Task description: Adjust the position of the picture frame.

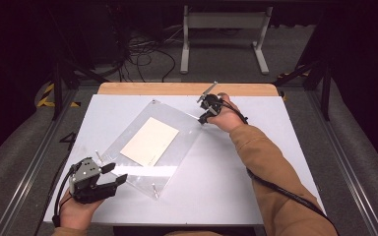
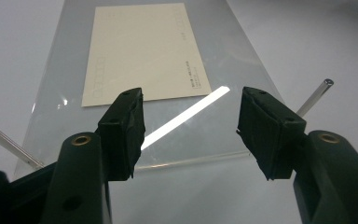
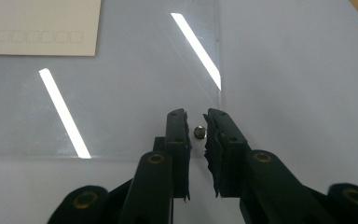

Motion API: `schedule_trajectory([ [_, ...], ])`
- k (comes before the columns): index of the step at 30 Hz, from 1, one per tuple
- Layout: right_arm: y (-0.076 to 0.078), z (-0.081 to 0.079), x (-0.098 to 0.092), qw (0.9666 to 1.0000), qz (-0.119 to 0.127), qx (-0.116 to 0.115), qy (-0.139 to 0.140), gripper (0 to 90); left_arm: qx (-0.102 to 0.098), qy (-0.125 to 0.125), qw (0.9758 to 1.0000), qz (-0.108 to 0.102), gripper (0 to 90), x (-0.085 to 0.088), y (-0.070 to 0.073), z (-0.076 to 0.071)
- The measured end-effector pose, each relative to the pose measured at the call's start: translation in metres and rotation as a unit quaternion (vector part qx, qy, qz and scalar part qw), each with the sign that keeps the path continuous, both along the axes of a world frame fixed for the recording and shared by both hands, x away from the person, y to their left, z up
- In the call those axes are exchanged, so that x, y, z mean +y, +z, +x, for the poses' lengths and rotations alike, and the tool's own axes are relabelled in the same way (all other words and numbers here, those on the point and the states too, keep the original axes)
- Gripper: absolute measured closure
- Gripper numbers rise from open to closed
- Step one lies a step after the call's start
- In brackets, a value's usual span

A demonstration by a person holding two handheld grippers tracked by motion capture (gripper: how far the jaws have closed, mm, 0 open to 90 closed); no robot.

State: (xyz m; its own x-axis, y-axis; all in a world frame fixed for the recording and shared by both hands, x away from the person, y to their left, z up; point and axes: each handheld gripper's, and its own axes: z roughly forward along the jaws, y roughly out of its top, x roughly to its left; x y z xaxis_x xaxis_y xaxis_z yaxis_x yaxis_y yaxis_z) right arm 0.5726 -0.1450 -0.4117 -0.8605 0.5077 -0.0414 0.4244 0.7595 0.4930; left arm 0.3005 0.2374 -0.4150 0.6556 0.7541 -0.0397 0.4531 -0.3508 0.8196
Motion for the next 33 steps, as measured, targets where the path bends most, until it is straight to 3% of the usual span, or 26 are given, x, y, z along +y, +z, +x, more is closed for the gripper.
schedule_trajectory([
  [8, -0.009, 0.005, 0.005, 1.0, -0.002, 0.002, -0.008, 75.7, 0.003, -0.001, 1.0, 0.001, 41.0, -0.001, 0.0, 0.0],
  [14, -0.009, 0.006, 0.01, 0.9999, -0.016, -0.003, -0.001, 82.8, 0.004, -0.001, 1.0, 0.001, 41.0, -0.001, -0.001, 0.0],
  [21, -0.009, 0.006, 0.01, 0.9998, -0.017, 0.004, -0.008, 83.5, 0.006, -0.002, 1.0, -0.001, 41.0, -0.001, -0.001, 0.0],
  [26, -0.007, 0.005, 0.014, 0.9992, -0.039, 0.002, -0.007, 83.8, 0.004, -0.003, 1.0, -0.001, 41.0, -0.002, -0.001, 0.0],
  [33, -0.004, -0.003, 0.013, 0.9976, -0.067, 0.017, 0.007, 84.0, 0.002, -0.006, 1.0, -0.002, 40.8, -0.002, -0.001, 0.0],
])
